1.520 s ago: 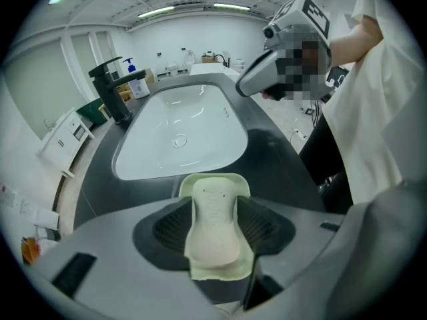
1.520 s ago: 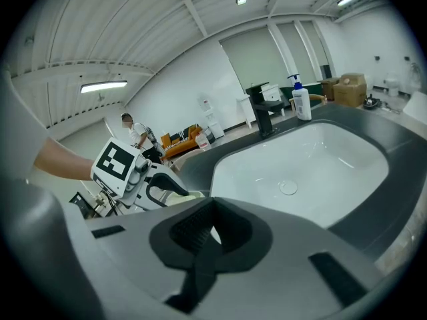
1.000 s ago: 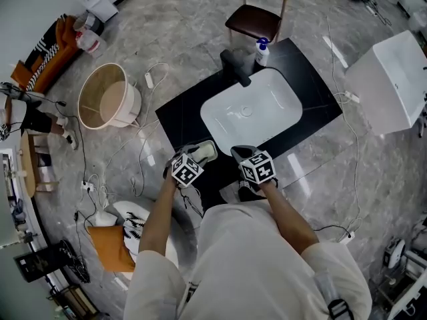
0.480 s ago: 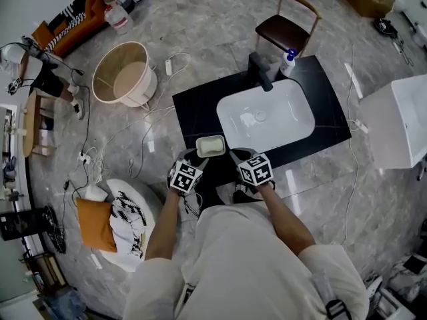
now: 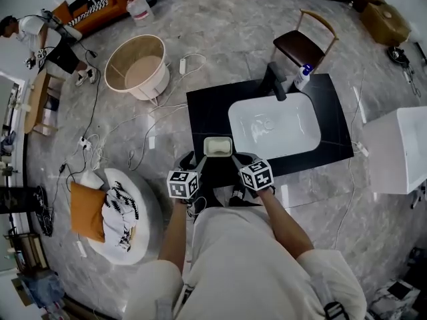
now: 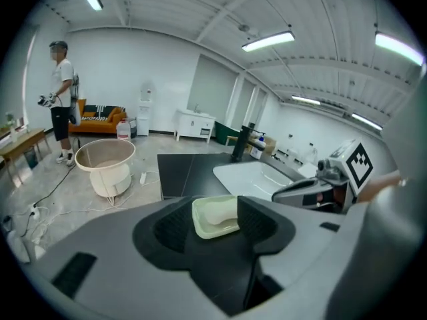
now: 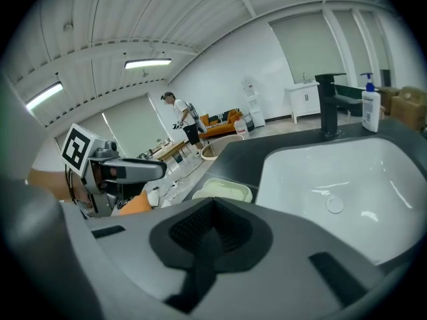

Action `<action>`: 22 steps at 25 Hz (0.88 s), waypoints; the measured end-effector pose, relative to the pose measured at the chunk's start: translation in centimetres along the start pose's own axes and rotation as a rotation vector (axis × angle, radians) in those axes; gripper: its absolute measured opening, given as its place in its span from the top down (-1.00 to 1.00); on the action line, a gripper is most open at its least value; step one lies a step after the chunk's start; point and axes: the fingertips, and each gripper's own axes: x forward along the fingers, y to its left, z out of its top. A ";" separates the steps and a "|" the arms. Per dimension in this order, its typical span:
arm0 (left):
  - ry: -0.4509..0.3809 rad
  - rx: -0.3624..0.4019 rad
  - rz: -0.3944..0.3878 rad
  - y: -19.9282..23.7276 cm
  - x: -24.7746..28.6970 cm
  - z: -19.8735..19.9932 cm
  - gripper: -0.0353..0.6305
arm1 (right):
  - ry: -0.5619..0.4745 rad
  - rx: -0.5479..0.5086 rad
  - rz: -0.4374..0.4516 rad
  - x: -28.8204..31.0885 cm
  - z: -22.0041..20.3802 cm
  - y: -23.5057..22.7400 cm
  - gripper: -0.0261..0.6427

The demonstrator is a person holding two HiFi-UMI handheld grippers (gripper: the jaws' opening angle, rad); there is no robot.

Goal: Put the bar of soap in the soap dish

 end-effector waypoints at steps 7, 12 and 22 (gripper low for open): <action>-0.053 -0.010 0.050 -0.3 -1.3 0.3 0.24 | -0.023 0.004 -0.018 -0.4 0.7 -1.1 0.91; -0.069 -0.029 0.057 -0.4 -1.6 0.5 0.25 | -0.033 0.003 -0.036 -0.4 1.2 -1.4 0.91; -0.064 -0.022 0.054 -0.2 -1.0 0.2 0.39 | -0.038 -0.006 -0.041 0.1 2.1 -1.9 0.91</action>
